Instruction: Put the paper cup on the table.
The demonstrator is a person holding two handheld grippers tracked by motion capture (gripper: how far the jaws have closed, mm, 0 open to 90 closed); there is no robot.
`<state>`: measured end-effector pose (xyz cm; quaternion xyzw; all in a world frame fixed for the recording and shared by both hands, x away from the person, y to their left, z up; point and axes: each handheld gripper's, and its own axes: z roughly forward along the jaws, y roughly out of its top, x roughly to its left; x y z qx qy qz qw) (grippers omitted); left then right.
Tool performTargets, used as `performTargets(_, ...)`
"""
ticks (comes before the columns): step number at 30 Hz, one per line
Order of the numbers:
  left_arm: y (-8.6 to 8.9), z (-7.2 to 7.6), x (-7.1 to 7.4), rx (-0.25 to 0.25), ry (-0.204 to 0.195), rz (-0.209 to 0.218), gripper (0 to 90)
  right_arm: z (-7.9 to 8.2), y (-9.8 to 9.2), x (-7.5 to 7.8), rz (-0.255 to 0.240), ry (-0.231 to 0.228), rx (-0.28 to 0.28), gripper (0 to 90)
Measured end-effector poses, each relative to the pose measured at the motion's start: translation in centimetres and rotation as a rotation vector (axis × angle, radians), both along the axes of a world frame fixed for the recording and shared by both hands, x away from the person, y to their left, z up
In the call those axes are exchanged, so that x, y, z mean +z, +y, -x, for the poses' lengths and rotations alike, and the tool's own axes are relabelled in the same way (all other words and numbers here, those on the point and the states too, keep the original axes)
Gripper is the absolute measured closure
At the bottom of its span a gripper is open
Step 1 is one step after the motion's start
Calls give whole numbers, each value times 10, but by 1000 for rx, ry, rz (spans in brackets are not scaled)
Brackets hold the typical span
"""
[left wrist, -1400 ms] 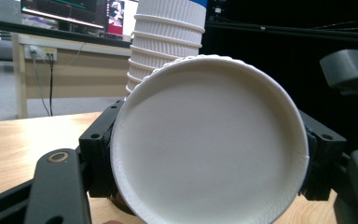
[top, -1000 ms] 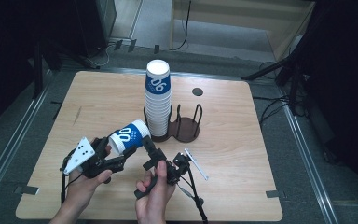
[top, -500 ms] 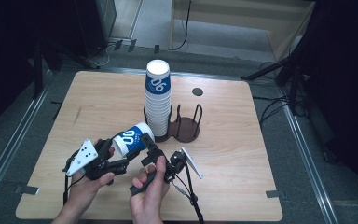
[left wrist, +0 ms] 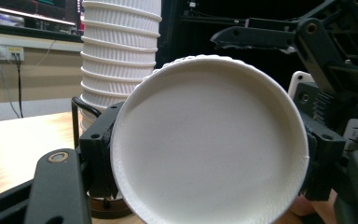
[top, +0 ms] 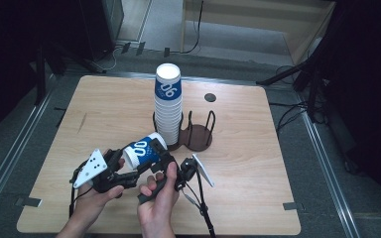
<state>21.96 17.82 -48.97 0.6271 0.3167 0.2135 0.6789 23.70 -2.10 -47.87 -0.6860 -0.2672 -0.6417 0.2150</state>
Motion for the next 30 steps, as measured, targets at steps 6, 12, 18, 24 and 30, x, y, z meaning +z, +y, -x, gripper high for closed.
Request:
performTargets(6,-1,0,0,-5,-4,2,259,-3,1,2,-16,4,11,0)
performTargets(12,-2,1,1,-11,-4,3,259,-5,3,-1,-25,13,28,0)
performTargets(18,-1,1,1,-13,-1,0,259,-6,4,-2,-30,19,36,0)
performTargets(24,-2,1,1,-14,-1,1,259,-7,4,-3,-33,23,46,33)
performTargets(30,-2,2,1,-11,-9,2,255,-6,4,-2,-51,5,48,157)
